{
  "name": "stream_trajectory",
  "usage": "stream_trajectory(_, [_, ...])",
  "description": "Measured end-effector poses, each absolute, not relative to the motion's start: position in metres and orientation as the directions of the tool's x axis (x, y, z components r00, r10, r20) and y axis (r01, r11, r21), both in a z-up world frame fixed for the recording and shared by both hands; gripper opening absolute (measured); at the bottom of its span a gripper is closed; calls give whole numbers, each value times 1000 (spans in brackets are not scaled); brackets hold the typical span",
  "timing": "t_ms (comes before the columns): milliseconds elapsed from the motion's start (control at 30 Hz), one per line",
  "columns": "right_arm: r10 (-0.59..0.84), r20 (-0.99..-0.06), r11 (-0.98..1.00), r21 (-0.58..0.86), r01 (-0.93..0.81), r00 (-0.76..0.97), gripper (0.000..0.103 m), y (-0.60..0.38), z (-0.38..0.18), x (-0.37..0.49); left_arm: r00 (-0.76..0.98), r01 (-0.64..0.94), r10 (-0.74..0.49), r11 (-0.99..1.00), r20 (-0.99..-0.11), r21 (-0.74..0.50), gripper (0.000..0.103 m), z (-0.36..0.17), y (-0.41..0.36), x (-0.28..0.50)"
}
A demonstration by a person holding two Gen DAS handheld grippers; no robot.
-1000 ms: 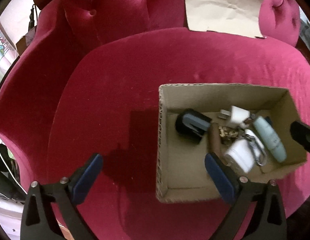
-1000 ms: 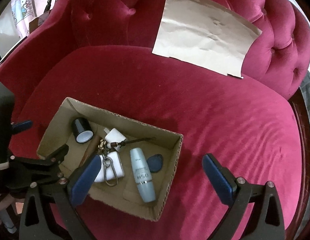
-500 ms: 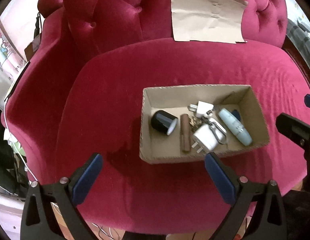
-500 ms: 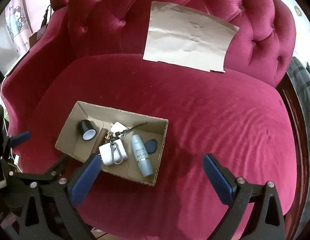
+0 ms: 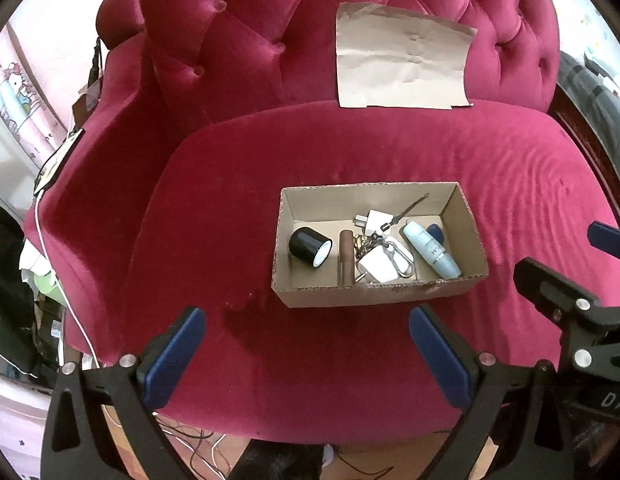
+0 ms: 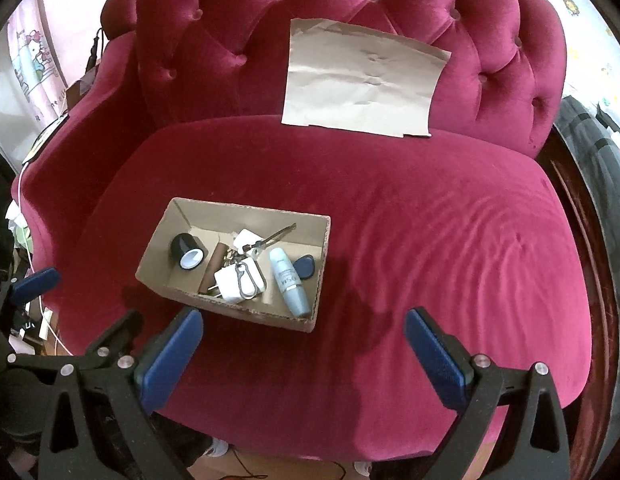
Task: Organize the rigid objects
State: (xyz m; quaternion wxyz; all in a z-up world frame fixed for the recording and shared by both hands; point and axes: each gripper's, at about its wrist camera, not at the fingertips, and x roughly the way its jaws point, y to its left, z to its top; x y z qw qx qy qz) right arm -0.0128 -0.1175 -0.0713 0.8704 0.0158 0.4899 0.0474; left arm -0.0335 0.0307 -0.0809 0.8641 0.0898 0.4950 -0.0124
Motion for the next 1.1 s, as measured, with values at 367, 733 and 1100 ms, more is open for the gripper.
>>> stream_trajectory(367, [94,-839,995,66,-71,536,103,-114,-61,-34,517,92,45,990,-855,108,103,-75,34,-51])
stream_trajectory(733, [85,-832,996,57,-68,548,103,-115,-56,-38,528,92,52,989,-848,118,103,-72,32,-55])
stream_trajectory(1100, [87,-833,996,57,-71,546,103,-117,-55,-39,529,94,56,988,-847,124,103,-70,31,-55])
